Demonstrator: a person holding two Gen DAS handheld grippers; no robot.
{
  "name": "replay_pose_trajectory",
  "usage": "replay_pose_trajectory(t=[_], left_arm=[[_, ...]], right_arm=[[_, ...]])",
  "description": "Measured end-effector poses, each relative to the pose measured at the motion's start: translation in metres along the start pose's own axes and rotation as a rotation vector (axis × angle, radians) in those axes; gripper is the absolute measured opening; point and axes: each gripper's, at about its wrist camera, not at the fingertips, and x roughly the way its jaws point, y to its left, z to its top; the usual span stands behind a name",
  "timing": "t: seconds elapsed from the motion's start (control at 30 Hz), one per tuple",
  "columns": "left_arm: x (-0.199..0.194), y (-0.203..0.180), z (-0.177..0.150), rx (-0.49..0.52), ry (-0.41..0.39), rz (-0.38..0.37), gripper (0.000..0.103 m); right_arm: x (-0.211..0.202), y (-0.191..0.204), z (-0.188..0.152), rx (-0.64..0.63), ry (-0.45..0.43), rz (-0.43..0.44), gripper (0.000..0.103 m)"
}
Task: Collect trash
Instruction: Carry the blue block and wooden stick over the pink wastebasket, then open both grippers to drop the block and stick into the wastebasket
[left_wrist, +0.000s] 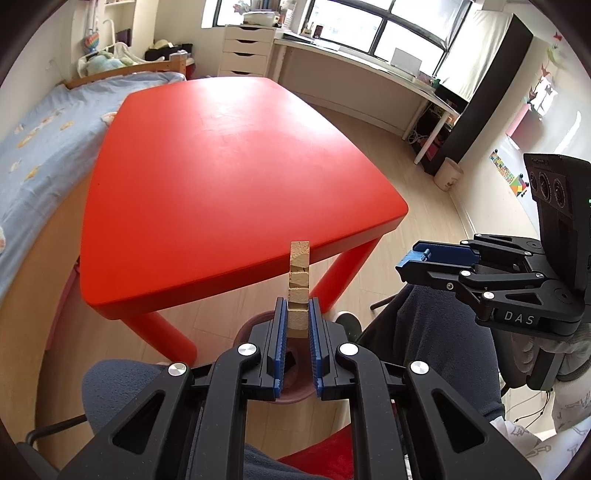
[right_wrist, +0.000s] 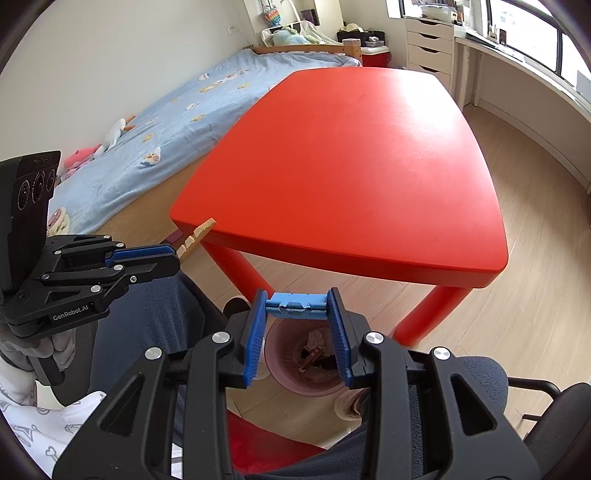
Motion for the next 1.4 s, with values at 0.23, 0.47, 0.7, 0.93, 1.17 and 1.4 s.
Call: replay_pose_trajectory(t=[0.23,0.47,0.7,0.93,1.17,1.4], left_arm=[[0.001,-0.003,-0.002,0.003,0.006,-0.015,0.011],[0.003,-0.001,-0.002,0.005,0.014,-0.025,0.011],[0.004,-0.002,-0.002,0.007,0.018,-0.036,0.011],[0.004,0.004,-0.001,-0.020,-0.007,-0.021,0.084],[0.002,0.011,-0.001,-0.040,-0.017,0.021,0.095],[0.002,0.014,-0.001,-0.059,-0.018,0.032,0.095]], right_arm=[[0.003,0.001,-0.003,-0.001,0.011,0.015,0.033],[0.004,0.001,-0.002,-0.001,0.019,0.022,0.033],[0.005,0.000,-0.002,-0.001,0.022,0.035,0.034],[0.004,-0.008,-0.002,0.034,0.008,0.026,0.092],[0.007,-0.012,-0.005,0.057,0.012,0.004,0.100],[0.007,-0.012,-0.004,0.060,0.012,-0.001,0.100]])
